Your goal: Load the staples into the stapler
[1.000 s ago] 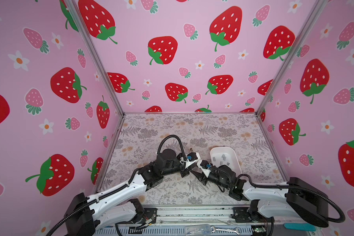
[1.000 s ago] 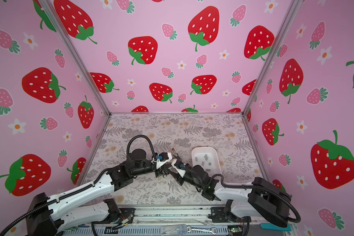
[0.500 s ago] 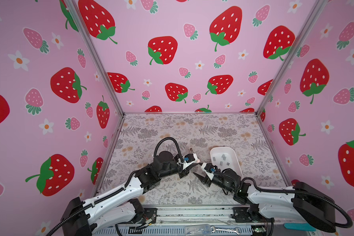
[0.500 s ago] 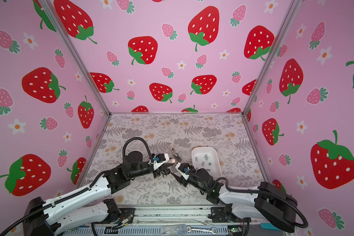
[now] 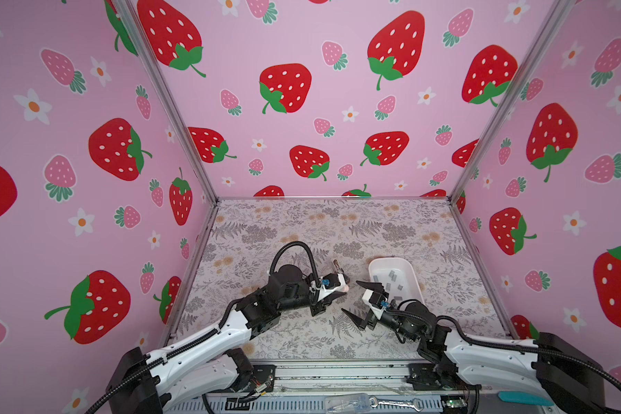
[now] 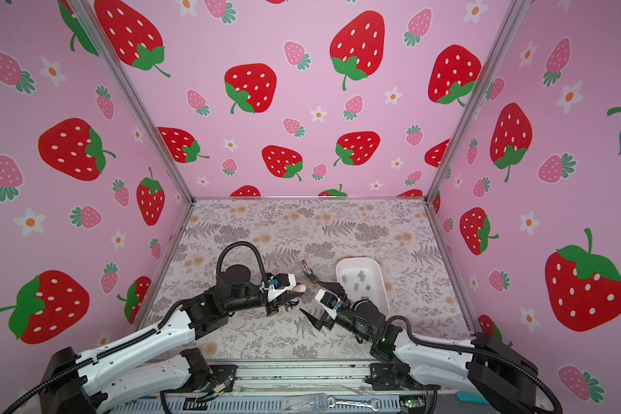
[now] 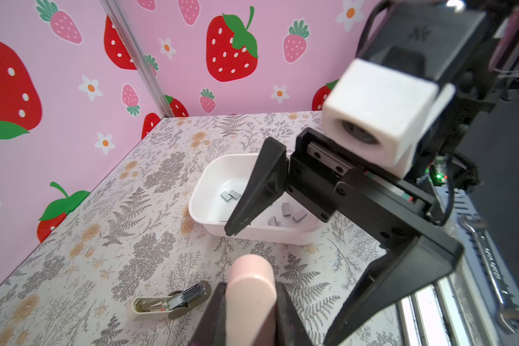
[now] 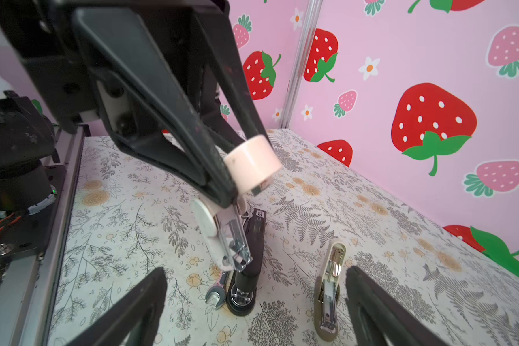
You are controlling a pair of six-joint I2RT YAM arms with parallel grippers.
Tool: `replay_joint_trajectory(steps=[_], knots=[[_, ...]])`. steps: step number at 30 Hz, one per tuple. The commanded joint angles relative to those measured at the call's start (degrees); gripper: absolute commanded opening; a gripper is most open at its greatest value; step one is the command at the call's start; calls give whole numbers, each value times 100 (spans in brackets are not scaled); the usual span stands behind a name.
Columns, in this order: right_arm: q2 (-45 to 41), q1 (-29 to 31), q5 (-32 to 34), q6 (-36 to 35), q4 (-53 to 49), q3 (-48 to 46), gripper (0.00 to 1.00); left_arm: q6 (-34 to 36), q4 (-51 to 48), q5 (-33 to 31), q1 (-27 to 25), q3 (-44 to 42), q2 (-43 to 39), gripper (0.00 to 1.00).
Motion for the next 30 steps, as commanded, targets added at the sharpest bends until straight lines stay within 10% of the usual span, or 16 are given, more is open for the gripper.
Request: replay_joint_trajectory(steps=[1,30], knots=[[-33,-9,-438,-109,-12,26,96,310,-201,631,10,258,110,0],[992,0,-1724,94,483,498,39,1087,-407,1474,-121,235,50,0]])
